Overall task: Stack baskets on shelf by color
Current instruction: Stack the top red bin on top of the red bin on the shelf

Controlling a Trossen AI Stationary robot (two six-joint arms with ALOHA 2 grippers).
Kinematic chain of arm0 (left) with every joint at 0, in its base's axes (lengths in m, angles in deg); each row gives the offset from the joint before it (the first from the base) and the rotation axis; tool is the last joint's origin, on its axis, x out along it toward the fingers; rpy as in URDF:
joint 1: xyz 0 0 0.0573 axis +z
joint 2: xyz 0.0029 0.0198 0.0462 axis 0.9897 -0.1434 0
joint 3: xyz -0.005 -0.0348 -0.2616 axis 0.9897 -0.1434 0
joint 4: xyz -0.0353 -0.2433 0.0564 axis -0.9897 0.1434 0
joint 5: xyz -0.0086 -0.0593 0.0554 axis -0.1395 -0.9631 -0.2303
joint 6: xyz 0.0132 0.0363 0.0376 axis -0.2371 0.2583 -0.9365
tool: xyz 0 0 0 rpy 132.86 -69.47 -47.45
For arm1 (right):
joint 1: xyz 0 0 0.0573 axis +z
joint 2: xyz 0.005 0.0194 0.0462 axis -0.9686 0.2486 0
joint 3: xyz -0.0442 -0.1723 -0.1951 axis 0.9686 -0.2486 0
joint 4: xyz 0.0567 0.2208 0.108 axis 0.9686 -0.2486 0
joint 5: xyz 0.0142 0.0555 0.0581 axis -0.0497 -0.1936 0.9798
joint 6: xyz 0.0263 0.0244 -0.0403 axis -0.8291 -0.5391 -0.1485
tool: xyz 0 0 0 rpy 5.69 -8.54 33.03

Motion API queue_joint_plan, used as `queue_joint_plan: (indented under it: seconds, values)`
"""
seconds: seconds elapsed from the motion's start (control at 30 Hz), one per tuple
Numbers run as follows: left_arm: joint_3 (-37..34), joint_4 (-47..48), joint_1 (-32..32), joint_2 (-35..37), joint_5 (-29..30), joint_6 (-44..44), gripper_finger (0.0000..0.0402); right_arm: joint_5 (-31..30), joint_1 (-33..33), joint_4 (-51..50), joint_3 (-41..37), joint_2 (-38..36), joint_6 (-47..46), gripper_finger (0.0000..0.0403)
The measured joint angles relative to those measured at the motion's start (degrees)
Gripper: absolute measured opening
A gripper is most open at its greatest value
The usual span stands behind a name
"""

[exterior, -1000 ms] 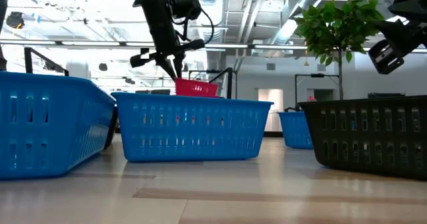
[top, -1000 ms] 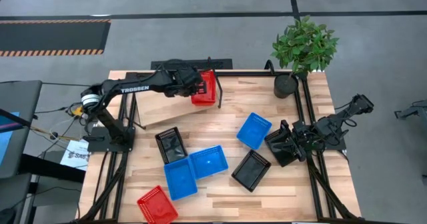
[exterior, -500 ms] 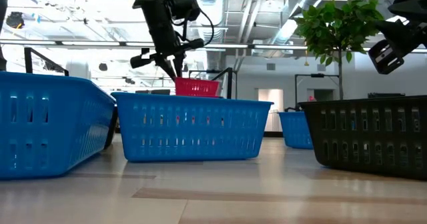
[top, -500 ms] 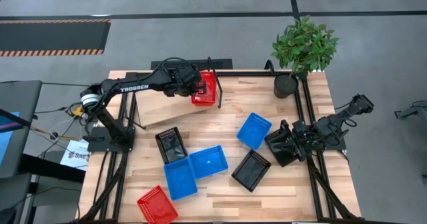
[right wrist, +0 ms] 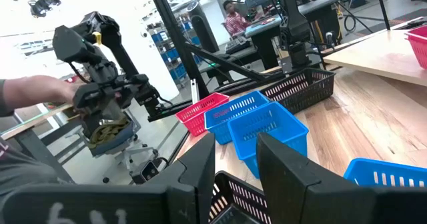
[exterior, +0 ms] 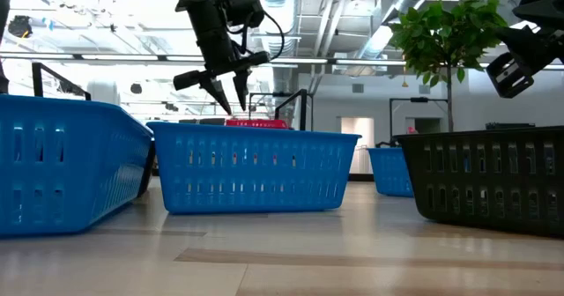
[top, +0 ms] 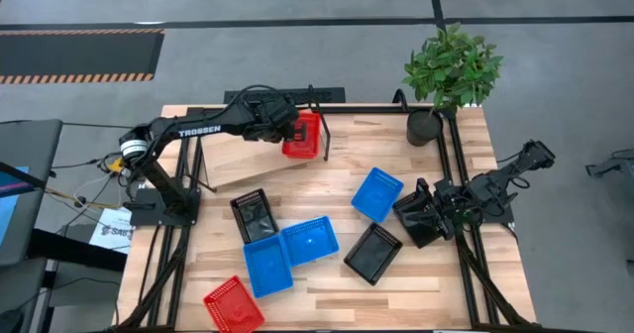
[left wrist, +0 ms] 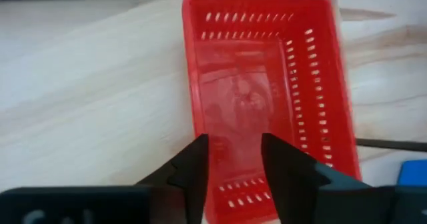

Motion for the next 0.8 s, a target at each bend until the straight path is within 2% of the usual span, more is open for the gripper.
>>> queue_joint_plan:
  seconds: [0.13, 0.23, 0.37, 0.57, 0.8]
  values:
    - [0.0, -0.6, 0.9, 1.9, 0.2, -5.4, 0.0158, 0.0, 0.0, 0.0, 0.0, 0.0, 0.0, 0.0134]
    - [0.0, -3.9, 0.7, 2.6, 0.0, -11.4, 0.016, 0.0, 0.0, 0.0, 0.0, 0.0, 0.0, 0.0133]
    - [0.1, -4.7, 0.7, 1.6, -1.4, -11.9, 0.0121, 0.0, 0.0, 0.0, 0.0, 0.0, 0.0, 0.0133]
    - [0.0, -5.4, 2.3, -2.3, -2.2, -13.6, 0.0017, 0.0, 0.0, 0.0, 0.0, 0.0, -0.9, 0.0133]
    - [0.1, -8.5, 4.2, -6.1, -2.0, -14.0, 0.0009, 0.0, 0.0, 0.0, 0.0, 0.0, -1.6, 0.0134]
